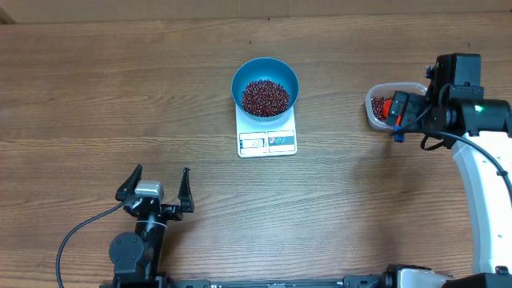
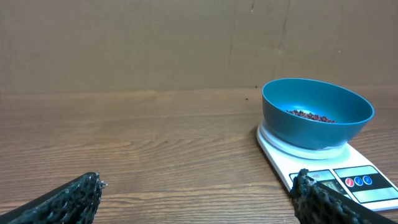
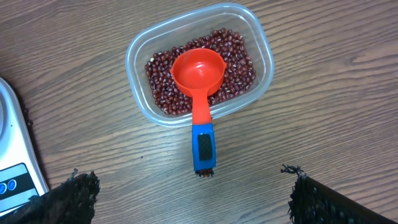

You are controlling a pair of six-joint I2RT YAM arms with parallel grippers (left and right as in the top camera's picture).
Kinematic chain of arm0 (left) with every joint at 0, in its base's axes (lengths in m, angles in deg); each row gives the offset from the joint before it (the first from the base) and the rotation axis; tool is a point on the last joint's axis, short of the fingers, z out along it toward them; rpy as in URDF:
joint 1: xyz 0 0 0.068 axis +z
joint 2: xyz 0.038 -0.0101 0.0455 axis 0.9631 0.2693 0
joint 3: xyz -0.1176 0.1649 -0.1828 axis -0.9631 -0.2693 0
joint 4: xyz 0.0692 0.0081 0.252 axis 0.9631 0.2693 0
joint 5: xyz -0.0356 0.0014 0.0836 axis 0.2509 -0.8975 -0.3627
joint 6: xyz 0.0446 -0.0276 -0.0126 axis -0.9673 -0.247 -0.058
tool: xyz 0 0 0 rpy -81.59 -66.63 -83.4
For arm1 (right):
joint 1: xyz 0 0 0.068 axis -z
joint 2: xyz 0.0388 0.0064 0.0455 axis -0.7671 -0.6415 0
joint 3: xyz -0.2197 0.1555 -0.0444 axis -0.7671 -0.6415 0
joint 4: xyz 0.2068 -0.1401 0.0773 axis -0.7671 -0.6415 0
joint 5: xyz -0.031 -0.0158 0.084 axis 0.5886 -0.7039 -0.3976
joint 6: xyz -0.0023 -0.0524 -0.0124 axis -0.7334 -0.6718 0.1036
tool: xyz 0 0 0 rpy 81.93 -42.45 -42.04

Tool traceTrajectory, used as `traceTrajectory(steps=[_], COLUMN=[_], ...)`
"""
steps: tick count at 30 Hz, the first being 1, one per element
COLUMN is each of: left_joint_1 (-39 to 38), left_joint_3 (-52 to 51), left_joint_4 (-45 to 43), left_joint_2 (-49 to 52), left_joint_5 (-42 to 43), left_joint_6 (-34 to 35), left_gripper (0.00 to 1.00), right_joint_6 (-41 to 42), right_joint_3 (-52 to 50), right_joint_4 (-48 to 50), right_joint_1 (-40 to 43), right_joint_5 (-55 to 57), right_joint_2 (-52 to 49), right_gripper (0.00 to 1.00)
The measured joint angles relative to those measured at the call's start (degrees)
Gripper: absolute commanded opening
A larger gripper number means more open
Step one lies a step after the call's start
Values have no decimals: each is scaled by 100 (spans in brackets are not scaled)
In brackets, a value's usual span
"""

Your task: Scoop item into bowl and weigh 150g on scale

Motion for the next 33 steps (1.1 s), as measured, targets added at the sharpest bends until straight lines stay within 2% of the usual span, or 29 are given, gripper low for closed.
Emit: traceTrajectory(steps=[24,29,33], left_joint_1=[0,0,0], left_joint_3=[0,0,0], left_joint_4=[0,0,0], left_joint_2=[0,0,0], left_joint_5=[0,0,-4], left_joint_6=[-17,-17,-17], left_gripper=[99,100,100], right_joint_6=[2,2,0], right_joint_3=[0,-96,-758], right_joint_4=[127,752,1493], right_joint_1=[0,0,0], right_joint_5=[-52,-317,-424], right_joint_2=[-109,-90,205], right_gripper=[100,100,100])
